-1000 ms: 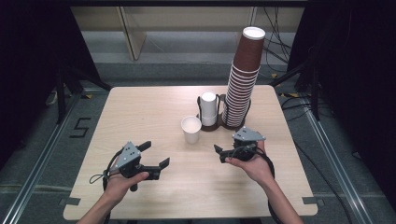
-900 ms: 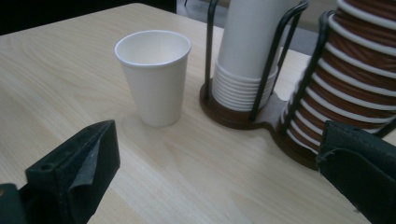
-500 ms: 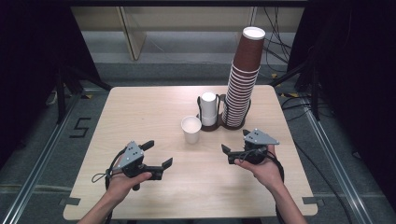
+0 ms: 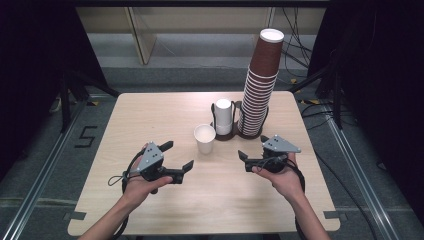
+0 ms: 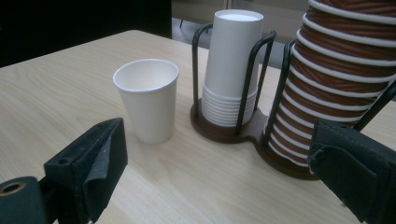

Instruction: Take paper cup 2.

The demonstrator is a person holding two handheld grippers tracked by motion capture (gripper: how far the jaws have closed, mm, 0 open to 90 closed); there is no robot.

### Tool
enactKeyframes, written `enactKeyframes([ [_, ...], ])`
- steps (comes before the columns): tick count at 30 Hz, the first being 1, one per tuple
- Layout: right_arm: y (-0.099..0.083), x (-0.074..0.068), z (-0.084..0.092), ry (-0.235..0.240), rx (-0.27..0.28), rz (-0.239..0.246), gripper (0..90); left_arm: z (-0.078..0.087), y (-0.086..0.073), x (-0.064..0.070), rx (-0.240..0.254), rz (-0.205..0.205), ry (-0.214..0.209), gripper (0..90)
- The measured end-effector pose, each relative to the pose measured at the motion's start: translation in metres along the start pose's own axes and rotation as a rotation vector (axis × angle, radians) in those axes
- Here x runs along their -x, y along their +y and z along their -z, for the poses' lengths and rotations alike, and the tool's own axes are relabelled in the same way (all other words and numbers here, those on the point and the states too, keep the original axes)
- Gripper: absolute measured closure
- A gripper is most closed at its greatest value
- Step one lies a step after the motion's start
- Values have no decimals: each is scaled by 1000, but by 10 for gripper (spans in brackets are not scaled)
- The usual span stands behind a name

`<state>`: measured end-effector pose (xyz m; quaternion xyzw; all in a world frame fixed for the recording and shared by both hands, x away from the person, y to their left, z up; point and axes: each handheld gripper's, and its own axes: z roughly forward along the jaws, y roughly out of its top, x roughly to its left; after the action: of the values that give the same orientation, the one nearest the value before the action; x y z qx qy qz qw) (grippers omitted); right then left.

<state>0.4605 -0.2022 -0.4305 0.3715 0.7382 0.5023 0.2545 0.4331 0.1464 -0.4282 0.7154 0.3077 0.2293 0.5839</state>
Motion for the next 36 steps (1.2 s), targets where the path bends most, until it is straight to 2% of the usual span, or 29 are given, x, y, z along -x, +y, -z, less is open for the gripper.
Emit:
enactKeyframes([
  [3,2,0,0,-2,7,-1,61,-5,4,-2,9,8,5,48],
  [9,8,0,-2,-8,13,6,68,-18,20,-8,27,-8,13,47],
  [11,12,0,-4,-29,46,0,104,-24,25,-9,29,-1,13,48],
  [12,16,1,-4,-34,67,4,156,-32,30,-11,30,-11,11,48],
  [13,19,1,-6,-26,88,4,153,-35,32,-11,30,-13,8,48],
  [14,21,1,-6,-23,77,-9,153,-39,34,-12,27,-20,6,47],
  [17,29,2,-9,-29,85,6,153,-48,38,-13,24,-32,6,46],
  [18,34,2,-12,-37,87,-5,153,-55,40,-14,17,-39,1,47],
  [19,34,2,-12,-37,87,-5,153,-55,40,-14,17,-39,1,47],
  [20,40,4,-17,-28,82,9,154,-65,42,-15,3,-56,4,49],
  [21,43,5,-21,-45,93,23,157,-70,42,-15,-8,-67,5,52],
  [22,43,5,-21,-45,93,23,157,-70,42,-15,-8,-67,5,55],
  [24,52,6,-31,-34,91,34,178,-81,42,-16,-28,-91,19,62],
  [25,61,6,-44,-40,88,45,216,-92,43,-18,-47,-110,27,69],
  [26,61,6,-44,-40,88,45,216,-92,43,-18,-47,-110,27,73],
  [27,71,7,-57,-47,73,62,235,-103,44,-20,-65,-118,37,81],
  [30,83,9,-75,-38,55,50,278,-117,45,-24,-88,-102,44,84],
  [32,89,12,-88,-53,42,57,299,-125,45,-27,-102,-99,49,87],
  [34,93,14,-99,-62,7,43,314,-132,45,-29,-108,-101,55,88],
  [35,94,14,-104,-58,-8,8,318,-132,45,-29,-108,-101,55,89],
  [36,95,16,-107,-76,-13,13,322,-135,45,-30,-111,-97,57,89],
])
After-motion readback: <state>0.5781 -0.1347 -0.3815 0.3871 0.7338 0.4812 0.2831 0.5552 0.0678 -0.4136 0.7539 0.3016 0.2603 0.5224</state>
